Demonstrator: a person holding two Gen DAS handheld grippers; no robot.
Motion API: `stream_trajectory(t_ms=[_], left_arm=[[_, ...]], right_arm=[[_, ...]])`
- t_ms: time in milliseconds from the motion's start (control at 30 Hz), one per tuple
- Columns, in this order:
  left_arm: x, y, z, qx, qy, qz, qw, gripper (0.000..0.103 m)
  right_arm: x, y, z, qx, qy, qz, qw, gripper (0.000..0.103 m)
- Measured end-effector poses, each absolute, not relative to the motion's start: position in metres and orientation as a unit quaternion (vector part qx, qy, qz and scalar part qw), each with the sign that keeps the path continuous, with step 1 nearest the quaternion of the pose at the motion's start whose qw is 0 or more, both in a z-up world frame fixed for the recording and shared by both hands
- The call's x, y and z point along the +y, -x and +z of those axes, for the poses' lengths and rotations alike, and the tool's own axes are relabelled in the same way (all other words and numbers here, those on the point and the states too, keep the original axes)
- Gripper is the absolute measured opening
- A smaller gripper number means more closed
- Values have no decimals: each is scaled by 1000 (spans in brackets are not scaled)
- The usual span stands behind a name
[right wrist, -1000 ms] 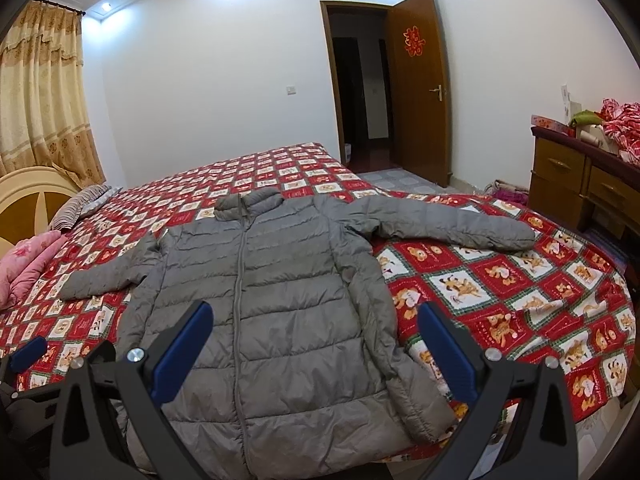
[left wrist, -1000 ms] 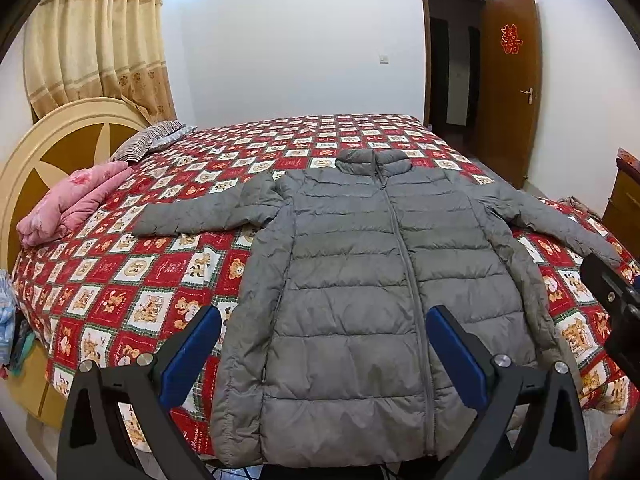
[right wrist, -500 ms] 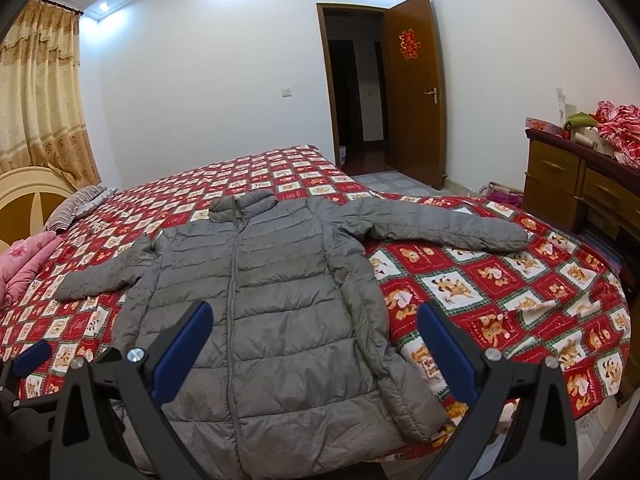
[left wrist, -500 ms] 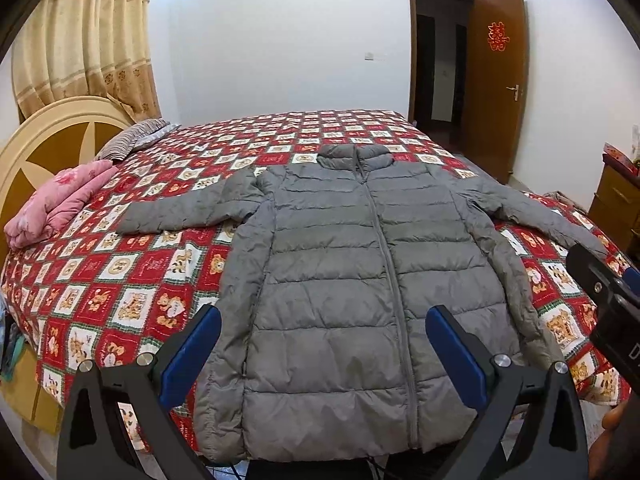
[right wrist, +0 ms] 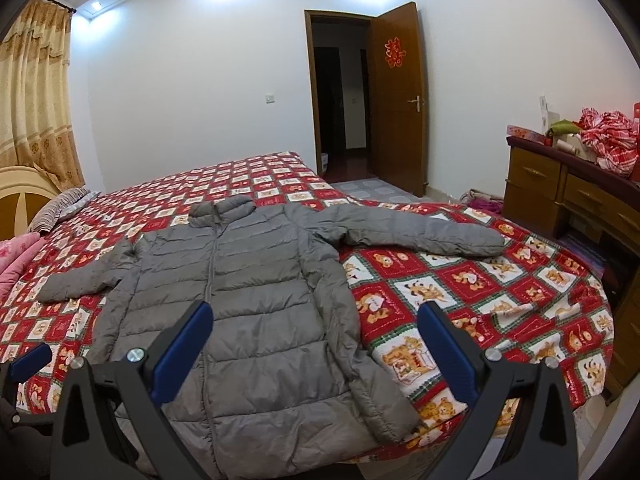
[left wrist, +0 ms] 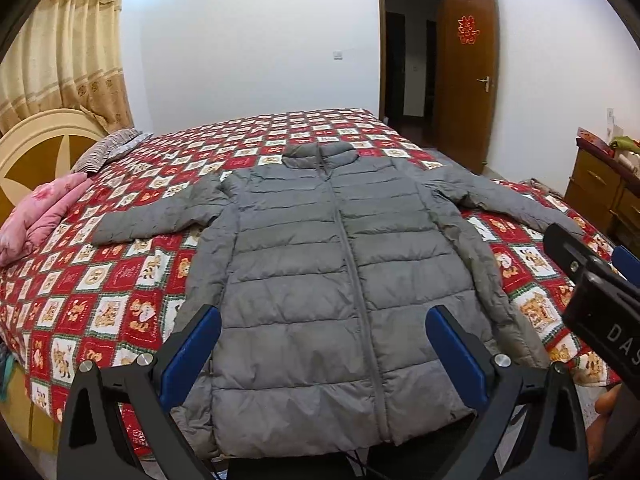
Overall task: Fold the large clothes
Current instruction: 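Grasp the jacket sleeve with the right tool and fold it across the body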
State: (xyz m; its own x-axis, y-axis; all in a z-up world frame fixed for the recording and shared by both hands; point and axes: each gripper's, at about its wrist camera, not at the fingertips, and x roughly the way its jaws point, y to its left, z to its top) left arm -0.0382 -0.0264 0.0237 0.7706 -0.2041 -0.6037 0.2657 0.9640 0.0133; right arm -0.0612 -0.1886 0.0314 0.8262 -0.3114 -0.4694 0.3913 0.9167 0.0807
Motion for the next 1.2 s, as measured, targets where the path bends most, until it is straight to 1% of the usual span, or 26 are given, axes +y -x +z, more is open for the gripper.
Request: stream_trajectory(t_ms=[133,500,733,800,867,967,1067,1200], left_arm=[[-27,35,21,324,-42,-130,936,102],[-29,12,5,353,-56,-105,928,102],[-28,-21,6,353,-64,-86,929,102],[-24,-36,7,361,-60,-96,925,102],[-12,-59,6,375,-36,-105,920,102],[11,-95,7,383,-10,-92,919,102],[34,-139,7,383,-5,-64,921,102],[56,-190,-1,370,-8,-9,929,102]], right_arm=[[-188,60,31,227,-81,-188,952,103],[-202,43,17,258,-98,-183,944,103],[-237,27,24,251,-118,-196,941,103],[-253,23,27,243,-125,-203,940,103],[-276,18,27,243,-137,-209,938,103],[-328,14,22,255,-193,-225,920,103],[-399,23,15,233,-271,-263,896,103],[-479,29,5,202,-319,-336,863,103]])
